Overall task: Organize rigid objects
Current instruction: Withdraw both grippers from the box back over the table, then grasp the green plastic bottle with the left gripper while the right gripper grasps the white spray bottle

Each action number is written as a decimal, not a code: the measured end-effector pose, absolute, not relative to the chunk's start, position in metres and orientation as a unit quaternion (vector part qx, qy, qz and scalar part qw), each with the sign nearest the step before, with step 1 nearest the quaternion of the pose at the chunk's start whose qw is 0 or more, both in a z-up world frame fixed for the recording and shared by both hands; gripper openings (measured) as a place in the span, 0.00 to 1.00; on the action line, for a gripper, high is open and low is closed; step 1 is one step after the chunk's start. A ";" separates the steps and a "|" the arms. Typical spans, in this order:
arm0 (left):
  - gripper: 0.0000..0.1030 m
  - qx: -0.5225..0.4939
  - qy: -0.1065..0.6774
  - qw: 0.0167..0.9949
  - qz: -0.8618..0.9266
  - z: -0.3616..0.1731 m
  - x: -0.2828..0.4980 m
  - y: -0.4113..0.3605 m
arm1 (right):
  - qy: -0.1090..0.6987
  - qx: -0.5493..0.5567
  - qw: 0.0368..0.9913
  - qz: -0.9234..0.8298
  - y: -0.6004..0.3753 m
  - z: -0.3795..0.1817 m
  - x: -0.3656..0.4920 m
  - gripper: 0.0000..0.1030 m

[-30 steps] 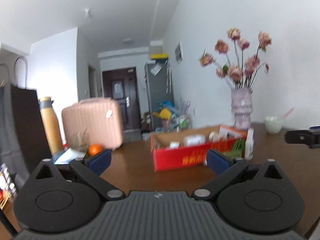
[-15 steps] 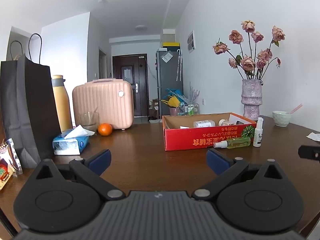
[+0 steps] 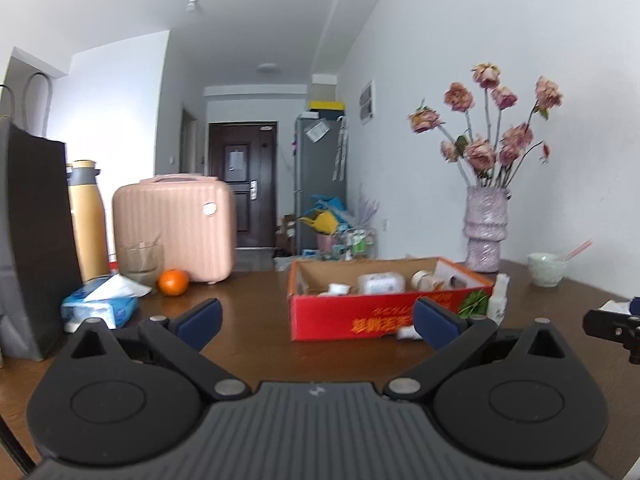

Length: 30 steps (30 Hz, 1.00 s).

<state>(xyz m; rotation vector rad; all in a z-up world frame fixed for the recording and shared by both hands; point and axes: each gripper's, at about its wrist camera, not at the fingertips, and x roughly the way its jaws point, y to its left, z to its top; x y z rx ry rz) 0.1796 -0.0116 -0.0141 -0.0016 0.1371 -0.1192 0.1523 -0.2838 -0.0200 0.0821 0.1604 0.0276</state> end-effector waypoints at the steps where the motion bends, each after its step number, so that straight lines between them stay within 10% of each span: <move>1: 1.00 -0.001 0.069 0.995 -0.066 -0.013 0.184 -0.014 | 0.072 0.038 0.997 0.012 -0.285 -0.018 0.155 1.00; 20: 1.00 -0.001 0.231 0.961 -0.150 -0.036 0.353 -0.081 | 0.216 0.051 0.975 0.016 -0.341 -0.025 0.333 0.90; 30: 0.58 0.092 0.265 0.920 -0.275 -0.061 0.419 -0.149 | 0.286 0.100 0.952 0.040 -0.355 -0.058 0.416 0.29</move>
